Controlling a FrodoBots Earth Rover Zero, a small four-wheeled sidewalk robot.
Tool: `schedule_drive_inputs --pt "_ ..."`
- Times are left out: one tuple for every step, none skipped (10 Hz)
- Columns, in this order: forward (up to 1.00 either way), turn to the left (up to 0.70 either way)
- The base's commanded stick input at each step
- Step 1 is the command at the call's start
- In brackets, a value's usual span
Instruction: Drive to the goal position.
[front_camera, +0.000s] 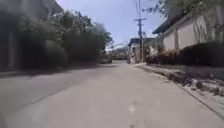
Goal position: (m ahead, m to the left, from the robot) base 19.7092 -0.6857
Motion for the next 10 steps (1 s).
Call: schedule_drive_inputs --pt "1.00 0.00" --pt "1.00 0.00" --pt "1.00 -0.01" --pt "1.00 -0.08" --pt "1.00 -0.36" --pt "1.00 -0.40" --pt "1.00 -0.40" --pt "1.00 -0.40" --pt "1.00 -0.40" --pt "1.00 -0.40"
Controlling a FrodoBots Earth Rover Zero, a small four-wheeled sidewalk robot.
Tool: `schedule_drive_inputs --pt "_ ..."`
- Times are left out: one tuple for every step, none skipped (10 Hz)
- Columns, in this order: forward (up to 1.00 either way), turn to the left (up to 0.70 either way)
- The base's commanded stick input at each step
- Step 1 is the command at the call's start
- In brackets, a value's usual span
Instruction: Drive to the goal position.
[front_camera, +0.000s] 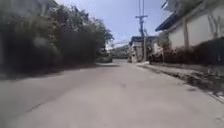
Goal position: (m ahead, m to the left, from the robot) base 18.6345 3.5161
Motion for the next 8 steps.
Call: schedule_drive_inputs --pt "1.00 -0.26" --pt "1.00 -0.08" --pt "1.00 0.00" --pt "1.00 0.00" --pt "1.00 0.00" --pt "1.00 0.00" --pt "1.00 0.00" --pt "1.00 0.00"
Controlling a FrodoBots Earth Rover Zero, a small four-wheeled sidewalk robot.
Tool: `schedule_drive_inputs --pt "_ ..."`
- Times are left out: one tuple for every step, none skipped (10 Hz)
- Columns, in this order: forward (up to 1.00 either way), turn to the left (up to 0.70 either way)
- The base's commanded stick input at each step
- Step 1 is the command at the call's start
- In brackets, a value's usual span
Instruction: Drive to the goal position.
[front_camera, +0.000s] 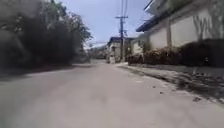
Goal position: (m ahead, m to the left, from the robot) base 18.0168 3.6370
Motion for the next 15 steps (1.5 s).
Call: schedule_drive_inputs --pt "1.00 0.00" --pt "1.00 0.00" --pt "1.00 0.00" --pt "1.00 0.00" --pt "1.00 0.00" --pt "1.00 0.00" --pt "1.00 0.00" --pt "1.00 0.00" --pt "1.00 -0.17" --pt "1.00 -0.39" --pt "1.00 -0.40" --pt "1.00 -0.40" --pt "1.00 -0.23" --pt "1.00 -0.01" --pt "1.00 0.00"
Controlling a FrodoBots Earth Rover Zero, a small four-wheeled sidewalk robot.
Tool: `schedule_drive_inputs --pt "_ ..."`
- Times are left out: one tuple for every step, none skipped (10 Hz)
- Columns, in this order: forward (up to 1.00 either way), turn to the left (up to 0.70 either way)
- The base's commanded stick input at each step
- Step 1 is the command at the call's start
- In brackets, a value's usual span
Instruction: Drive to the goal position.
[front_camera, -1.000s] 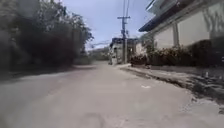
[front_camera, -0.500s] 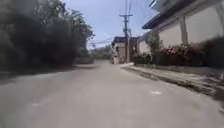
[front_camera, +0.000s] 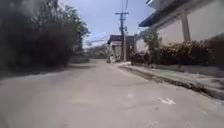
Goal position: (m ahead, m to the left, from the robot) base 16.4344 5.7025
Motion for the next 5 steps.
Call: schedule_drive_inputs --pt "1.00 0.00" --pt "1.00 0.00" --pt "1.00 0.00" --pt "1.00 0.00" --pt "1.00 0.00"
